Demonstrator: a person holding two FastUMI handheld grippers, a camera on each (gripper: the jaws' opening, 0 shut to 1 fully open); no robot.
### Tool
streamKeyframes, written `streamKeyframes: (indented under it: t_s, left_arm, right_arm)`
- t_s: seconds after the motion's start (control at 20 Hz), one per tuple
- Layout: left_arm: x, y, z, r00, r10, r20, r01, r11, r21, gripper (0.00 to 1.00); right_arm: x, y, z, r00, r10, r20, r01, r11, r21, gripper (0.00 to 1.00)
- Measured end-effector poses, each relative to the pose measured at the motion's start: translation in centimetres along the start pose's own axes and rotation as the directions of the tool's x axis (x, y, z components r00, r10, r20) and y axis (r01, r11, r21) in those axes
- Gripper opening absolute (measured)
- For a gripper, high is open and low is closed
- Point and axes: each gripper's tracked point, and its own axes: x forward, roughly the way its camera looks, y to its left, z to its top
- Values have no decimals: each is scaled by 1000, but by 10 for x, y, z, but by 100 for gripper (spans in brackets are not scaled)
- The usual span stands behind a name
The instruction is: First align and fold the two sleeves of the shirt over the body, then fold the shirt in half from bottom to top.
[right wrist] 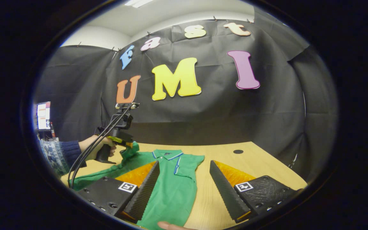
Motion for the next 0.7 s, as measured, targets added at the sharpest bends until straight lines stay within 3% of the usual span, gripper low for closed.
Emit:
streamKeyframes:
  t_s: [0.15,0.2,0.3,0.35,0.4,0.7]
  left_arm:
    - [-4,-36,-5,998,-54,-14,54,998,16,12]
    - [-7,-49,-8,996,-82,-24,82,997,11,29]
    - [-14,-58,-4,997,-78,-17,78,997,27,85]
    - [-19,-56,-1,998,-60,-7,60,997,38,88]
    - [-24,-57,3,999,-52,4,52,998,37,100]
    - [-67,-54,7,996,-92,21,93,994,-54,100]
  right_arm:
    - [-2,1,2,1000,8,4,-8,1000,6,96]
    - [-2,1,2,1000,11,5,-11,1000,10,96]
    - [-1,0,3,1000,9,6,-9,1000,16,95]
    - [-1,-2,3,1000,6,7,-7,1000,18,96]
    - [-2,-3,4,1000,5,8,-5,1000,21,95]
    - [-4,-1,9,1000,6,18,-7,1000,14,95]
